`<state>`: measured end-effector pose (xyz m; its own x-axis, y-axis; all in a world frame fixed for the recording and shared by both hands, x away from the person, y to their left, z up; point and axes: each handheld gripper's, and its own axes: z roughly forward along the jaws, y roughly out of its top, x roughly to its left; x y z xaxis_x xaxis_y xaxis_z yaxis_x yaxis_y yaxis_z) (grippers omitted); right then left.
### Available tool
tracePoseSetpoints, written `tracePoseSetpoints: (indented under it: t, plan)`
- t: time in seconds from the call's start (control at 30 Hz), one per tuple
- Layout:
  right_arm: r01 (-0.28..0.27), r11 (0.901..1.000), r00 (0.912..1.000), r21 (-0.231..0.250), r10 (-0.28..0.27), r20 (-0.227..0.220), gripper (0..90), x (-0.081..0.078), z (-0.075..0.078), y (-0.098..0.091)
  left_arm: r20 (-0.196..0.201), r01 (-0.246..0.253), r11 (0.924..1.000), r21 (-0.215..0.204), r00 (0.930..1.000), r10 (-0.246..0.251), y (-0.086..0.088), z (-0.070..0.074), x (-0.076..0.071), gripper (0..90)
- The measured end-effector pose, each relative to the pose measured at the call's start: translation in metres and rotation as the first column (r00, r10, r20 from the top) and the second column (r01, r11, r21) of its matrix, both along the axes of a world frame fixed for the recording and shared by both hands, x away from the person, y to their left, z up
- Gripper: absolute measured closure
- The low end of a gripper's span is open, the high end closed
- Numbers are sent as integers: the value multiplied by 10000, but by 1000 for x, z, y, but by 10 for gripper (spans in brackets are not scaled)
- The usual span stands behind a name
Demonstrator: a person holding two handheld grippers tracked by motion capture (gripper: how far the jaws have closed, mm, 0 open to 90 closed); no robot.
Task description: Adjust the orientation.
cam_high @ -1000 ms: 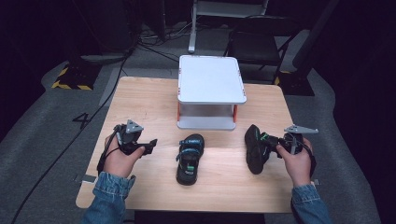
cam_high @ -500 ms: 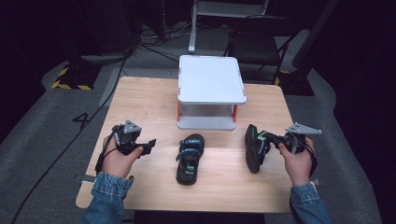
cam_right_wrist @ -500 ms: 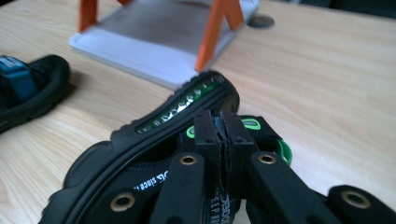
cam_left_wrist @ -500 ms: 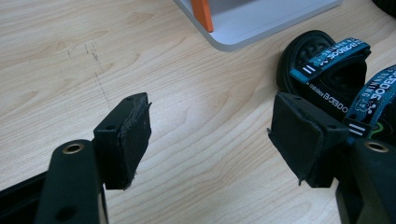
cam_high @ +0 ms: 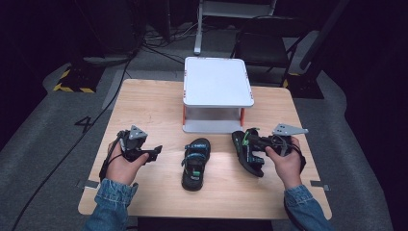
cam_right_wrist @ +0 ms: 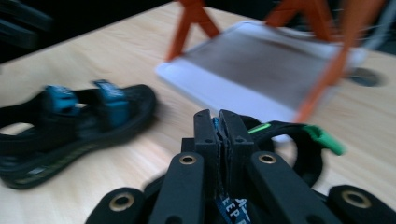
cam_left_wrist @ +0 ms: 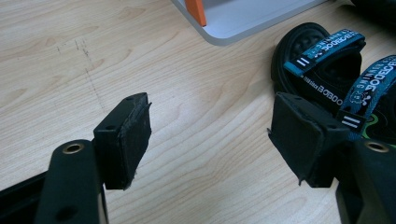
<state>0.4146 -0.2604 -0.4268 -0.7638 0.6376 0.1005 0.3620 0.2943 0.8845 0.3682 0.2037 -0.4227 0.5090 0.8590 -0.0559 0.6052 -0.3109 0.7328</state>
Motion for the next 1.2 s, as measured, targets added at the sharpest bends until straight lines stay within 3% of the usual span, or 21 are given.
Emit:
tracePoseSetpoints:
  t: [0.1, 0.13, 0.3, 0.37, 0.43, 0.47, 0.57, 0.6, 0.67, 0.7, 0.8, 0.87, 0.93, 1.1, 1.2]
  plan:
    - [-341, 9993, 9994, -152, 340, -75, 871, 0, -3, 11, -12, -9, 10000, -3, 10000, 9, 0, -1, 0, 295]
    - [-711, 9971, 9973, -279, 705, -210, 869, -1, -5, 22, -33, -24, 10000, -31, 10000, 24, 1, -1, -1, 295]
    - [-1162, 9907, 9928, -708, 1136, -391, 850, -6, -10, 39, -21, -16, 10000, -32, 10000, 16, 2, -1, -1, 295]
    - [-1205, 9881, 9923, -959, 1172, -390, 784, -8, -10, 47, -48, 33, 10000, -21, 10000, -33, 2, -1, -1, 294]
    - [-1228, 9882, 9920, -918, 1195, -410, 747, -9, -9, 48, -38, 34, 10000, -15, 10000, -35, 1, -1, -1, 294]
    - [-1275, 9894, 9916, -702, 1254, -330, 649, -10, -5, 48, -17, 53, 10000, -30, 10000, -54, 1, -1, -2, 294]
    - [-1219, 9918, 9925, -385, 1220, -15, 613, -10, 3, 43, -7, 34, 10000, -44, 10000, -34, 2, -1, -2, 294]
    - [-872, 9960, 9957, -205, 878, 300, 574, -8, 11, 35, 19, -5, 10000, -48, 10000, 5, 2, -1, -3, 294]
    - [-577, 9982, 9975, -179, 584, 405, 564, -7, 13, 31, -26, -62, 10000, -35, 10000, 62, 5, -2, -5, 294]
    - [82, 9989, 9981, -460, -53, 610, 560, -1, 15, 22, -41, -121, 9999, -13, 9999, 121, 7, -2, -8, 294]
    - [746, 9904, 9956, -1162, -673, 652, 540, 10, 11, 15, -70, -281, 9996, -7, 9996, 281, 11, -4, -12, 293]
    - [766, 9877, 9957, -1360, -687, 619, 528, 14, 8, 15, -128, -315, 9995, -8, 9994, 315, 12, -4, -14, 294]
    - [538, 9789, 9971, -1970, -421, 627, 528, 24, 2, 21, -166, -450, 9990, 35, 9988, 450, 16, -7, -18, 292]
    - [106, 9725, 9981, -2328, 39, 617, 550, 34, -2, 35, -251, -552, 9984, 114, 9981, 554, 22, -9, -24, 290]
    - [-209, 9626, 9974, -2700, 388, 610, 729, 40, -5, 43, -285, -661, 9977, 121, 9974, 664, 26, -11, -29, 289]
